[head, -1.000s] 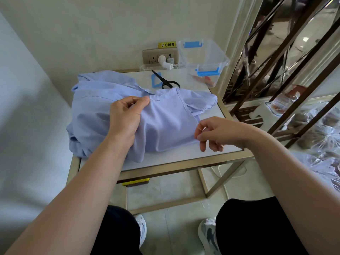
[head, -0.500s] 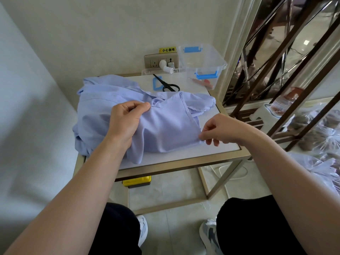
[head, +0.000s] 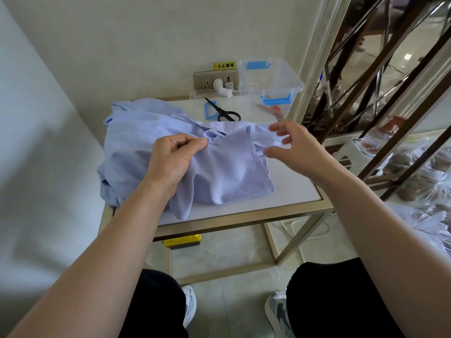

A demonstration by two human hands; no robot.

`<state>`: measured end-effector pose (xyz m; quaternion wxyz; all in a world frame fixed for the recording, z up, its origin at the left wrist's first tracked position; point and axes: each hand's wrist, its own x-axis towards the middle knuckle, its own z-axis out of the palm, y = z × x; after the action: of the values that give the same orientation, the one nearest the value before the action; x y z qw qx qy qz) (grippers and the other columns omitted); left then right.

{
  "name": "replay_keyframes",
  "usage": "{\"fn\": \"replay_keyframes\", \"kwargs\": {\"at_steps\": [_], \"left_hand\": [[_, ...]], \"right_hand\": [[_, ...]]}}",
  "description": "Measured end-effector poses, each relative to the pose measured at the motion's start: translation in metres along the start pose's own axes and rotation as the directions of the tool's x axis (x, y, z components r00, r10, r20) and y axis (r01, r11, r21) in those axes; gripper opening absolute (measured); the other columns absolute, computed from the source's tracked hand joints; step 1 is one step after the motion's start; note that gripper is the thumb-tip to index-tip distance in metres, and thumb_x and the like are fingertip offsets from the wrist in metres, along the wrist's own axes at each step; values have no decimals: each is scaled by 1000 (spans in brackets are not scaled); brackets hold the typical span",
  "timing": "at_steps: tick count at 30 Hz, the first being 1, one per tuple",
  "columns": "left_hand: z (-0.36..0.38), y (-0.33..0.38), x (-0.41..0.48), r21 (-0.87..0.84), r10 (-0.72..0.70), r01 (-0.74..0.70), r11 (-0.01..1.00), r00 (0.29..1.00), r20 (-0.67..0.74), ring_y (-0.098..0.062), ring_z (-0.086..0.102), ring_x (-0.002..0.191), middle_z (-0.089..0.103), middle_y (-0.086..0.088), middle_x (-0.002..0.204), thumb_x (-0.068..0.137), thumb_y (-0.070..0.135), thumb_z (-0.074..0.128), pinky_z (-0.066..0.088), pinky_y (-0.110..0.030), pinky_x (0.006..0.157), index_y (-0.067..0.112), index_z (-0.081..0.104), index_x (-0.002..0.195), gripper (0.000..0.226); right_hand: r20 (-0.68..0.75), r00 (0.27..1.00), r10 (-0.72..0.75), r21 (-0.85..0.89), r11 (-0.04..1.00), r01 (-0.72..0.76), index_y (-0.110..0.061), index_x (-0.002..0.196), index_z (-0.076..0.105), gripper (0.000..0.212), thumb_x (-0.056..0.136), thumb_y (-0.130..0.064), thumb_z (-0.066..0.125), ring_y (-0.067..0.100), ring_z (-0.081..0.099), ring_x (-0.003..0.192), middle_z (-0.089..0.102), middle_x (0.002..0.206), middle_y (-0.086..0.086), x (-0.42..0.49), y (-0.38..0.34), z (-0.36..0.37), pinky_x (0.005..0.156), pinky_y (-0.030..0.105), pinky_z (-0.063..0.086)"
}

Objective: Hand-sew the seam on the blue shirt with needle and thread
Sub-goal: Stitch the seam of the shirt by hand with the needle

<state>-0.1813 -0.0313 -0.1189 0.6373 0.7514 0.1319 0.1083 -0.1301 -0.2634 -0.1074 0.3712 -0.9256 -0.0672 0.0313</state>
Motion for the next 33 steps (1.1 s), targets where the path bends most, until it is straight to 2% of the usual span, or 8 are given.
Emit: {"fn": "replay_keyframes", "kwargs": {"at_steps": [2,5,8,12,18,25,30,33], "left_hand": [[-1,1,-1,1,3,-3,1000,1000,27,-12,56,76,64,-5,78,85,21,73,43,-25,77,4,73,80,18],[-1,3,-3,17,15,-16,1000,995,95,-13,55,75,64,-8,78,85,21,73,42,-28,75,3,73,81,19],[-1,2,-5,47,52,-60,997,989,142,-15,55,78,65,-26,85,85,21,73,41,-34,77,2,74,81,20],[-2,3,-9,52,57,-69,996,978,202,-16,59,80,70,-24,90,86,22,73,45,-38,81,7,77,82,15],[-6,10,-13,-12,0,4,1000,954,300,-12,65,81,76,-4,87,86,11,71,50,-29,80,18,78,85,10],[-5,9,-14,-88,-17,45,995,953,302,-19,60,81,70,-13,86,86,18,72,44,-35,81,15,77,80,8],[-1,9,-14,-80,-42,70,994,949,311,-20,57,82,67,-14,85,85,17,72,42,-36,81,16,76,77,9],[-1,9,-14,-79,-38,62,995,960,278,-20,56,80,66,-15,84,84,18,73,41,-37,79,11,76,79,9]], "right_hand": [[-109,990,-87,3,996,88,-30,118,57,37,83,-31,71,10,53,103,53,120,-9,-2,-7,4,105,36,31],[-155,933,-324,87,937,339,-22,100,69,16,84,-19,71,6,58,81,65,97,-8,-8,-21,12,84,14,41],[-107,882,-460,65,882,468,-15,87,72,5,83,-13,73,9,54,70,65,81,-6,-12,-32,25,68,11,40],[-32,874,-486,4,874,486,-17,83,71,3,83,-14,73,9,52,67,66,81,-6,-10,-33,38,68,21,44],[-53,886,-461,28,886,463,-17,80,72,7,84,-11,72,-2,51,64,57,67,-19,-6,-36,32,66,9,37],[-83,864,-497,108,857,503,-12,85,76,5,83,-8,73,8,56,70,70,76,-5,-5,-38,30,68,10,39],[-101,804,-586,139,792,594,-10,84,76,4,83,-7,73,15,57,71,69,76,-4,-8,-40,33,70,11,41],[-127,809,-574,166,792,588,-10,89,75,9,83,-4,72,13,60,73,70,79,-5,-8,-39,33,73,10,42]]}}
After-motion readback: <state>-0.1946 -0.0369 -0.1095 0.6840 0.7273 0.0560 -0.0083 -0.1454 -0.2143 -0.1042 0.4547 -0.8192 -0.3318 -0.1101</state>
